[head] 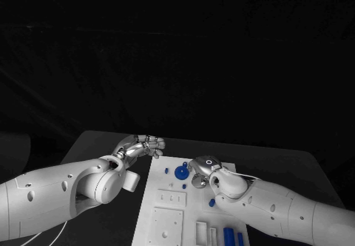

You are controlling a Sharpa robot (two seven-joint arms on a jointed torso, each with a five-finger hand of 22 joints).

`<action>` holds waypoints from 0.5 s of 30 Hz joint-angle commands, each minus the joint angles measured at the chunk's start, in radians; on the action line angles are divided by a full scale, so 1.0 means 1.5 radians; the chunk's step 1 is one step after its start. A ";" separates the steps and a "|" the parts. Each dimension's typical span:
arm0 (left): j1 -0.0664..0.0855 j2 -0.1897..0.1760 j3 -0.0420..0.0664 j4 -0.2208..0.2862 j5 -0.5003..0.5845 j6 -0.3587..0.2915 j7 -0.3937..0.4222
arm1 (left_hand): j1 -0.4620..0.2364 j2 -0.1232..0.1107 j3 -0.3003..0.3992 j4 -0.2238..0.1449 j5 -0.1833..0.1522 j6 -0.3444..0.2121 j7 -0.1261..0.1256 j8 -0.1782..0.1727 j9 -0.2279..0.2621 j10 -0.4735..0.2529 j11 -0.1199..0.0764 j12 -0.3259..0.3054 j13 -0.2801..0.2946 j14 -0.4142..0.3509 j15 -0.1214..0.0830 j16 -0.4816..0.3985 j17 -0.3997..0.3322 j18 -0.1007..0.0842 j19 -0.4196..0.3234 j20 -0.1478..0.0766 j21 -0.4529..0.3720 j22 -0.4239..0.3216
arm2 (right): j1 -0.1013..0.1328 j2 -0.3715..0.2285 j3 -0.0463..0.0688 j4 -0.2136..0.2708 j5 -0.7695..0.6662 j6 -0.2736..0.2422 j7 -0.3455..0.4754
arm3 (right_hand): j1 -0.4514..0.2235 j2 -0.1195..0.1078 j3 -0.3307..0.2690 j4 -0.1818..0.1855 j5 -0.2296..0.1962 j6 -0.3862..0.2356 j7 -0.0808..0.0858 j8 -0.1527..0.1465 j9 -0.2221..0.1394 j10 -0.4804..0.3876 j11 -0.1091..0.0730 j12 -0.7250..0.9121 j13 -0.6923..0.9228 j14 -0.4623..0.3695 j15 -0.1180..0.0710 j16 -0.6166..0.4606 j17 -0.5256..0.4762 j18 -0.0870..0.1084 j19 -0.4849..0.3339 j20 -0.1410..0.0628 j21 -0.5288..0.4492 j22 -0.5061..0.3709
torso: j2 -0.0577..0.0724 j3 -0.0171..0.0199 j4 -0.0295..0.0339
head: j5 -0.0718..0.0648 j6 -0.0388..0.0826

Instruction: Assemble the parts on the task board

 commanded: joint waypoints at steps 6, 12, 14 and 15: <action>0.001 0.000 0.001 0.002 -0.002 0.001 0.006 | 0.001 -0.002 -0.003 0.000 0.001 -0.002 0.006 -0.002 -0.001 -0.005 0.001 -0.003 -0.001 0.005 0.002 -0.005 0.001 0.012 -0.003 0.000 -0.004 -0.001 | 0.000 -0.011 0.004 0.009 0.000 -0.015 -0.004 | -0.004 0.002 0.007 -0.002 -0.003 0.001 0.005 0.004 0.000 0.001 0.007 0.003 0.001 0.000 0.007 -0.002 0.001 0.039 0.001 0.004 0.003 0.009 | 0.000 -0.0005 0.0017 | -0.001 0.000; 0.001 -0.004 0.001 0.001 -0.002 0.001 0.005 | 0.001 -0.002 -0.003 0.000 0.001 -0.002 0.006 -0.002 -0.001 -0.005 0.001 -0.003 -0.001 0.005 0.002 -0.005 0.001 0.012 -0.003 0.000 -0.004 -0.001 | 0.003 -0.040 0.024 0.043 0.028 -0.047 0.018 | -0.004 -0.010 0.010 0.000 -0.024 0.003 0.007 0.004 -0.001 0.001 0.009 0.003 -0.001 0.001 0.009 -0.002 0.001 0.039 0.003 0.002 0.002 0.007 | -0.001 0.0004 -0.0010 | 0.000 0.002; 0.001 -0.005 0.001 -0.001 -0.002 0.002 0.006 | 0.001 -0.002 -0.003 0.000 0.001 -0.002 0.006 -0.002 -0.001 -0.005 0.001 -0.003 -0.001 0.005 0.002 -0.005 0.001 0.012 -0.003 0.000 -0.004 -0.001 | 0.009 -0.061 0.032 0.070 0.055 -0.060 0.033 | -0.001 -0.027 -0.004 0.005 -0.070 0.003 0.008 0.005 -0.001 0.001 0.010 0.003 -0.001 0.003 0.010 -0.003 0.001 0.039 0.007 0.000 0.002 0.006 | -0.002 0.0007 -0.0029 | 0.000 0.004; 0.001 -0.005 0.001 -0.003 -0.002 0.003 0.006 | 0.001 -0.003 -0.003 0.000 0.001 -0.002 0.006 -0.002 -0.001 -0.005 0.001 -0.003 -0.001 0.005 0.002 -0.005 0.001 0.012 -0.003 0.000 -0.004 -0.001 | 0.010 -0.070 0.037 0.080 0.064 -0.061 0.042 | 0.001 -0.033 -0.012 0.007 -0.082 0.003 0.009 0.006 -0.001 0.002 0.010 0.003 -0.001 0.003 0.010 -0.003 0.001 0.039 0.008 -0.001 0.002 0.005 | -0.002 0.0007 -0.0031 | 0.000 0.004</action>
